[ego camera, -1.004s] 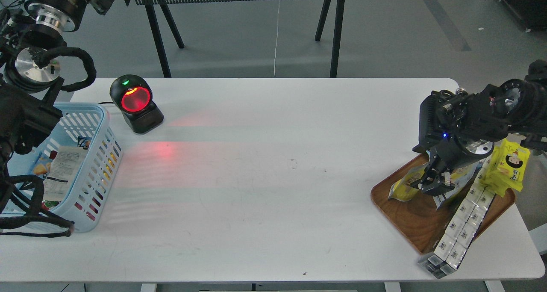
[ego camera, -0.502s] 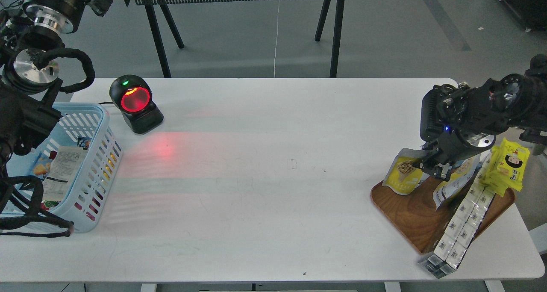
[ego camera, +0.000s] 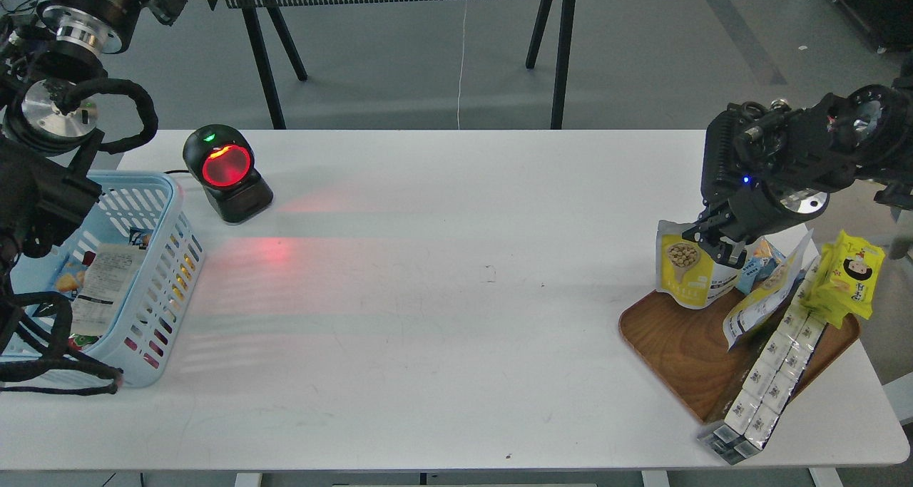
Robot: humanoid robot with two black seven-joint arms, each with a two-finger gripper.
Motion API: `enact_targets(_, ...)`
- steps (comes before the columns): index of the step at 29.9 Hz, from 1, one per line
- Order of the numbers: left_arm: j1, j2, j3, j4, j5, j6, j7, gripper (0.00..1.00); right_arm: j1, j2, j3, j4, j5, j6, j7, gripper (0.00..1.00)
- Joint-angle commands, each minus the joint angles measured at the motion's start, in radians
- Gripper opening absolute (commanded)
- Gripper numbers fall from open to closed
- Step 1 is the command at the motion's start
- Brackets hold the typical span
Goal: Scan snack and place in basket
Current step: 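Grasp the yellow snack packet with the right gripper and lift it, then carry the packet toward the table center and set it down upright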
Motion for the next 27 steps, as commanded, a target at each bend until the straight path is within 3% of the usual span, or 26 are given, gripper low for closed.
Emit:
enact_targets(1, 0.000, 0.006, 0.000, 0.000, 0.001, 0.000, 0.000, 1.00, 0.031, -0.014, 0.016, 0.022, 0.002, 0.003, 0.000, 0.02)
enact_targets(16, 0.001, 0.014, 0.000, 0.000, 0.001, 0.000, 0.000, 1.00, 0.034, -0.049, 0.131, 0.066, 0.020, 0.006, 0.000, 0.00)
enact_targets(27, 0.001, 0.014, 0.000, -0.001, 0.001, 0.000, 0.000, 1.00, 0.019, 0.010, 0.294, 0.059, 0.049, 0.069, 0.000, 0.00)
